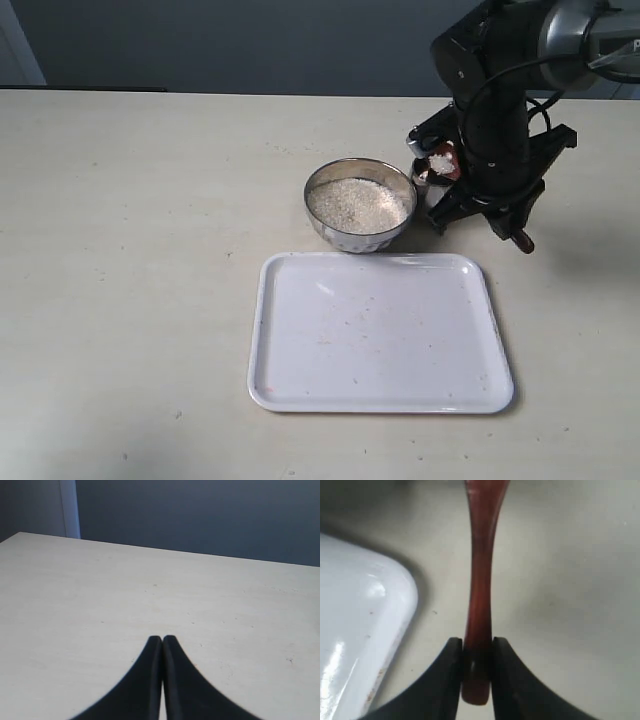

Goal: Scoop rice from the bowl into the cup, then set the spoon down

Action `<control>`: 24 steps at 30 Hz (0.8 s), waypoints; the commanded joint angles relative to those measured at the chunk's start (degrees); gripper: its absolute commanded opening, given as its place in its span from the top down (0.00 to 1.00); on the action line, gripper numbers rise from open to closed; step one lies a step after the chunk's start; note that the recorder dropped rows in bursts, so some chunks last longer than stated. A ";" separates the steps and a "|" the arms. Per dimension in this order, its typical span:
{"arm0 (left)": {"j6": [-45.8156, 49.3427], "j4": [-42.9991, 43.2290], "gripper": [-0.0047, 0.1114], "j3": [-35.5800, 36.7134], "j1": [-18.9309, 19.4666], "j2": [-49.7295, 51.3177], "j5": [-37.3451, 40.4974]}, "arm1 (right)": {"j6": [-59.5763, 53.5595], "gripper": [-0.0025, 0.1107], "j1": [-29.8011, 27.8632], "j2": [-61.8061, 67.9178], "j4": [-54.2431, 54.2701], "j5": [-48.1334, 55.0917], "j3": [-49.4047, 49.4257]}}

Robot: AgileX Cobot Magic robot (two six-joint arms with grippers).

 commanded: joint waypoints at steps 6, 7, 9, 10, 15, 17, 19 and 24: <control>-0.37 0.06 0.96 -0.23 -0.08 -0.03 -0.75 | 1.33 0.99 0.06 -0.16 -3.98 -0.30 1.09; -0.37 0.06 0.96 -0.23 -0.08 -0.03 -0.75 | 1.33 0.99 0.06 -0.16 -4.11 -0.30 1.09; -0.37 0.06 0.96 -0.23 -0.08 -0.03 -0.75 | 1.33 0.99 0.06 -0.16 -4.38 -0.30 1.09; -0.37 0.06 0.96 -0.23 -0.08 -0.03 -0.75 | 1.33 0.99 0.06 -0.16 -4.38 -0.30 1.09; -0.37 0.06 0.96 -0.23 -0.08 -0.03 -0.75 | 1.33 0.99 1.53 -0.16 -8.06 -0.30 1.09; -0.37 0.06 0.96 -0.23 -0.08 -0.03 -0.75 | 1.33 0.99 2.58 -0.16 -10.17 -0.30 1.09; -0.37 0.06 0.96 -0.23 -0.08 -0.03 -0.75 | 1.33 0.99 3.38 -0.16 -11.66 -0.30 1.09; -0.37 0.06 0.96 -0.23 -0.08 -0.03 -0.75 | 1.33 0.99 3.99 -0.16 -12.04 -0.30 1.19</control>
